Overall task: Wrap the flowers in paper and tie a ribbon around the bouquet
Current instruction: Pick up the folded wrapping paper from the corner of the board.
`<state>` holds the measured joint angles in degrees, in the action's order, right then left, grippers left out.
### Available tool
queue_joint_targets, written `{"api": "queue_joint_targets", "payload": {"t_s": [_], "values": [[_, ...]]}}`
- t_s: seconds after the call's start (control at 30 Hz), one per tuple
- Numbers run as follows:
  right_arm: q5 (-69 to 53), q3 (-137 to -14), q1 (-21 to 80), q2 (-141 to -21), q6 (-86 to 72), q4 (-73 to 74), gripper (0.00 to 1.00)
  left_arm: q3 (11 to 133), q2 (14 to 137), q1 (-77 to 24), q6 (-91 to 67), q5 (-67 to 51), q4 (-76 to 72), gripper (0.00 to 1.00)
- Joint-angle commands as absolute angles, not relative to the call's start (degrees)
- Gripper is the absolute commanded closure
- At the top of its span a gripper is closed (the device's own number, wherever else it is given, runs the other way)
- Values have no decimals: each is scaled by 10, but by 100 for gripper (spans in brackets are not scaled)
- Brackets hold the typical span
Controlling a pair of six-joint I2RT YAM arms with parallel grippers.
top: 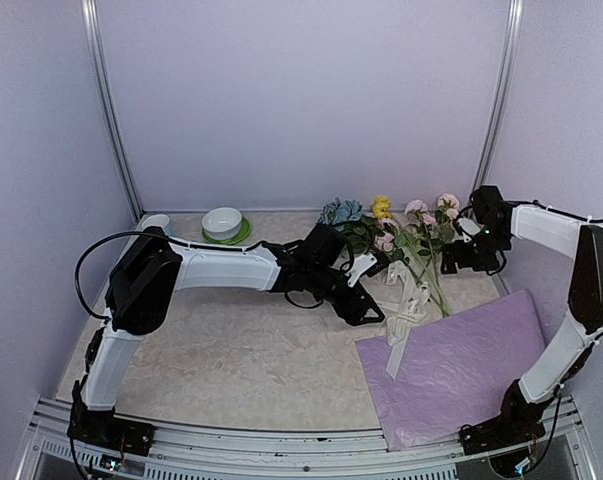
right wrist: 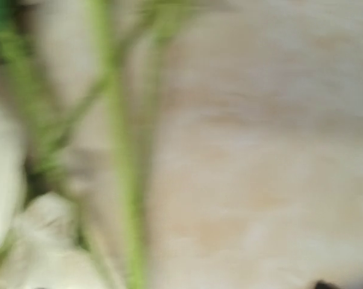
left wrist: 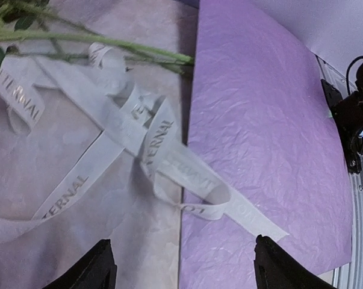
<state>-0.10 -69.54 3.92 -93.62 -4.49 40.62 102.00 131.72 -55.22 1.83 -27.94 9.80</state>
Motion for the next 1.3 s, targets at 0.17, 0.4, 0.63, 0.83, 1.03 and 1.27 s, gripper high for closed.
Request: {"api": "queue_joint_targets", "payload": {"t_s": [0.17, 0.4, 0.63, 0.83, 1.03, 1.27], "values": [[108, -593, 27, -784, -219, 365, 0, 1011, 1351, -580, 37, -220, 147, 24], [110, -446, -71, -626, -372, 427, 0, 999, 1361, -583, 47, -186, 141, 23], [95, -399, -190, -569, -437, 433, 0, 978, 1351, -584, 59, -181, 142, 21], [42, -361, -192, -636, -408, 306, 0, 947, 1320, -576, 66, -190, 132, 21], [-37, -362, -153, -714, -342, 187, 11, 960, 1296, -555, 59, -241, 107, 20], [-55, -384, -110, -764, -314, 166, 11, 1223, 1436, -575, -35, -387, 65, 17]]}}
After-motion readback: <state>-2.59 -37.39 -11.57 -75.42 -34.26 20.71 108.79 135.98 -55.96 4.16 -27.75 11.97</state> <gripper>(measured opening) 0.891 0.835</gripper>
